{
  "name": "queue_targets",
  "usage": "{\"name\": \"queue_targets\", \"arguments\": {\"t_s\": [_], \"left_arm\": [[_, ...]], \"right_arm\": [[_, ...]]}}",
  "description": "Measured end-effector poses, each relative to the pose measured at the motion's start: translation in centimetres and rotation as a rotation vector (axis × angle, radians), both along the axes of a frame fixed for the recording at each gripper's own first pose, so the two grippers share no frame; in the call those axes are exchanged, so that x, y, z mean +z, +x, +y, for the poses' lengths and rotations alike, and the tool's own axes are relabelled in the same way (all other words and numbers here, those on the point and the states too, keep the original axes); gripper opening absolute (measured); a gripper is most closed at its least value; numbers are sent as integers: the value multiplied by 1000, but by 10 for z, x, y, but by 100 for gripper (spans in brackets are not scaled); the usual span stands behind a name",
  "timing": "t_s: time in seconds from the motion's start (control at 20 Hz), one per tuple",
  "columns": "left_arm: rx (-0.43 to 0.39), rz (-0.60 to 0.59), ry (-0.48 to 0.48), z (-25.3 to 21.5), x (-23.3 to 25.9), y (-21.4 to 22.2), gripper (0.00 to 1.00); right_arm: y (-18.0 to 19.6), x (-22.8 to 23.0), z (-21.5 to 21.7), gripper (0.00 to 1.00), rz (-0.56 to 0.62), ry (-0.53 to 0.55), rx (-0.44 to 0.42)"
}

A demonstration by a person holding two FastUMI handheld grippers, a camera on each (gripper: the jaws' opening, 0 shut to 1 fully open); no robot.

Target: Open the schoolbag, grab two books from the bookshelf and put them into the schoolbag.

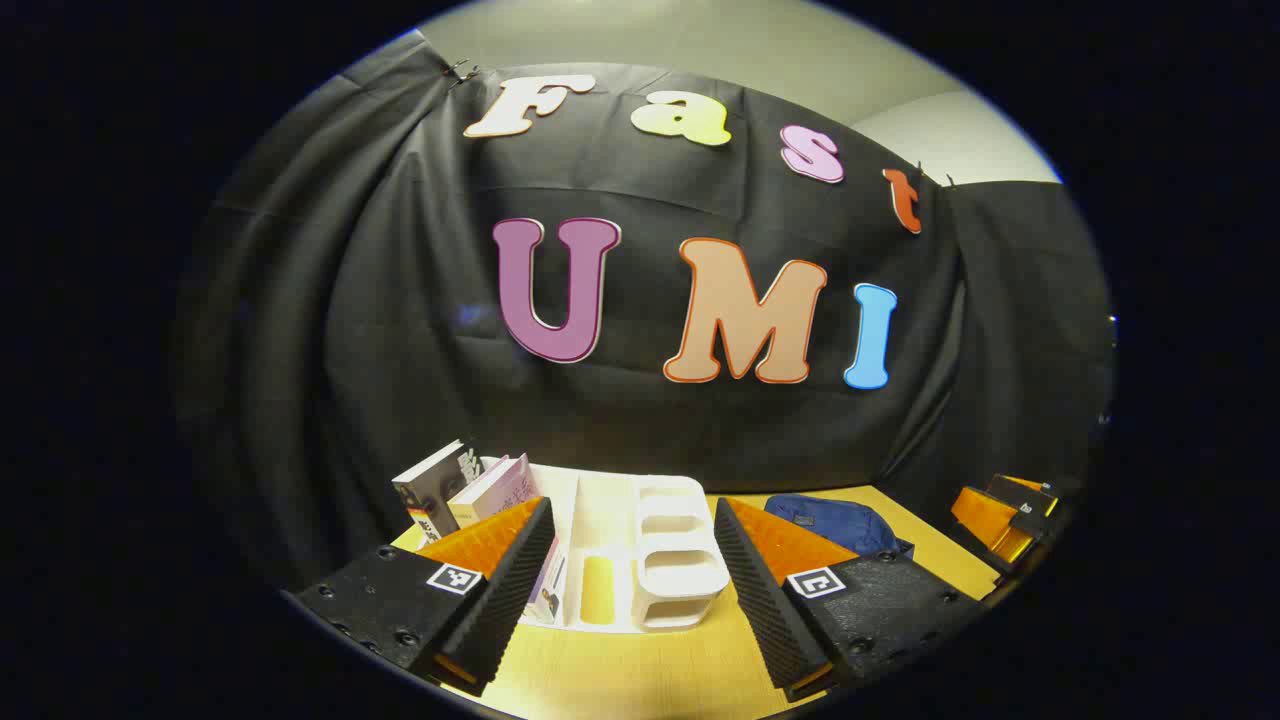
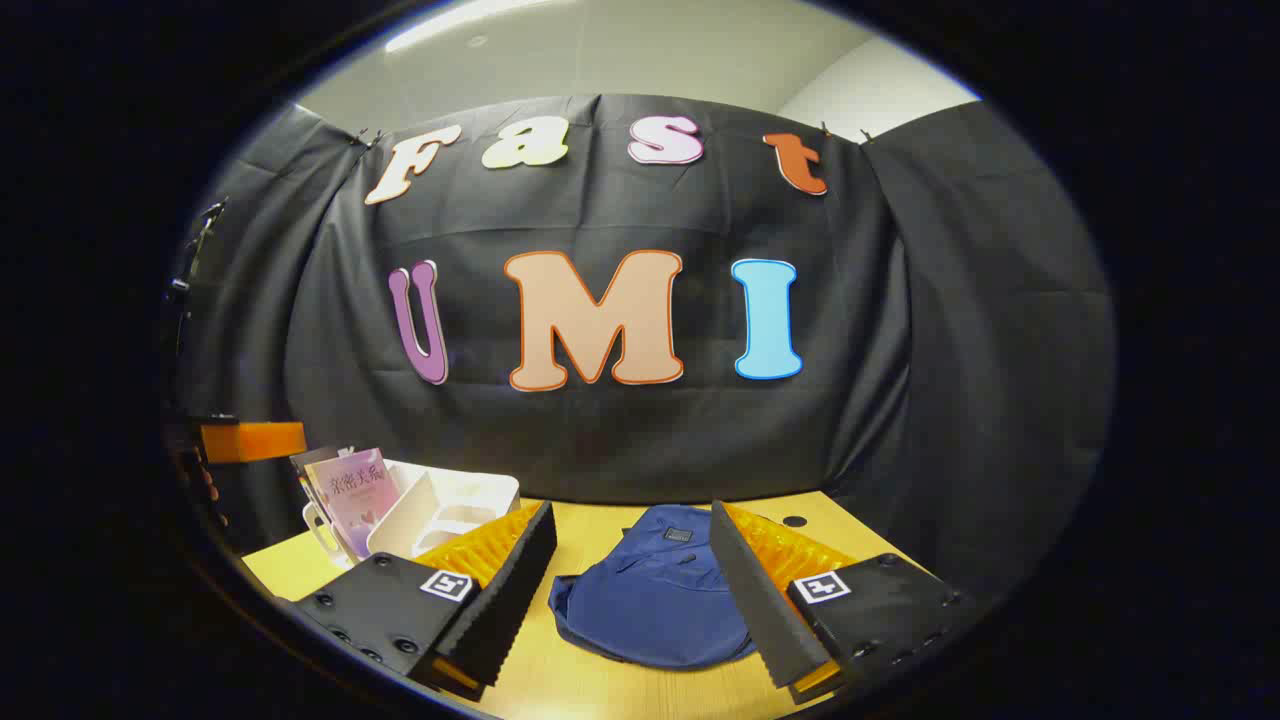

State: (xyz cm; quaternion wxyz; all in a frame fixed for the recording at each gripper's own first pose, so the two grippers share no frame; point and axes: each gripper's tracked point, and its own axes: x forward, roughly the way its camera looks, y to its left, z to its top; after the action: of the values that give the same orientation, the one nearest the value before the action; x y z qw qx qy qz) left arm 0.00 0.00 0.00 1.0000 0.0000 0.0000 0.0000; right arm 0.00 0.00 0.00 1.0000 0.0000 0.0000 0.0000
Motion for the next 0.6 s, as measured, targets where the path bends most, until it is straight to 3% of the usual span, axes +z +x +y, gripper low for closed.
{"name": "queue_targets", "arguments": {"t_s": [0.05,0.15,0.3,0.4,0.45,0.6], "left_arm": [[3,-4,-7,1,0,2,94],[7,4,-4,1,-1,4,98],[12,-4,-2,-1,1,9,94],[8,11,-5,-6,-6,11,98],[11,17,-6,-7,-7,12,90],[2,20,-9,-15,-9,15,94]], "right_arm": [[-2,1,3,100,3,-14,13],[-6,-2,4,99,22,-41,27],[-7,-8,3,96,42,-81,27],[-5,-11,-1,95,48,-75,18],[-4,-11,-1,100,49,-63,18],[-3,-8,-2,95,43,-51,25]]}}
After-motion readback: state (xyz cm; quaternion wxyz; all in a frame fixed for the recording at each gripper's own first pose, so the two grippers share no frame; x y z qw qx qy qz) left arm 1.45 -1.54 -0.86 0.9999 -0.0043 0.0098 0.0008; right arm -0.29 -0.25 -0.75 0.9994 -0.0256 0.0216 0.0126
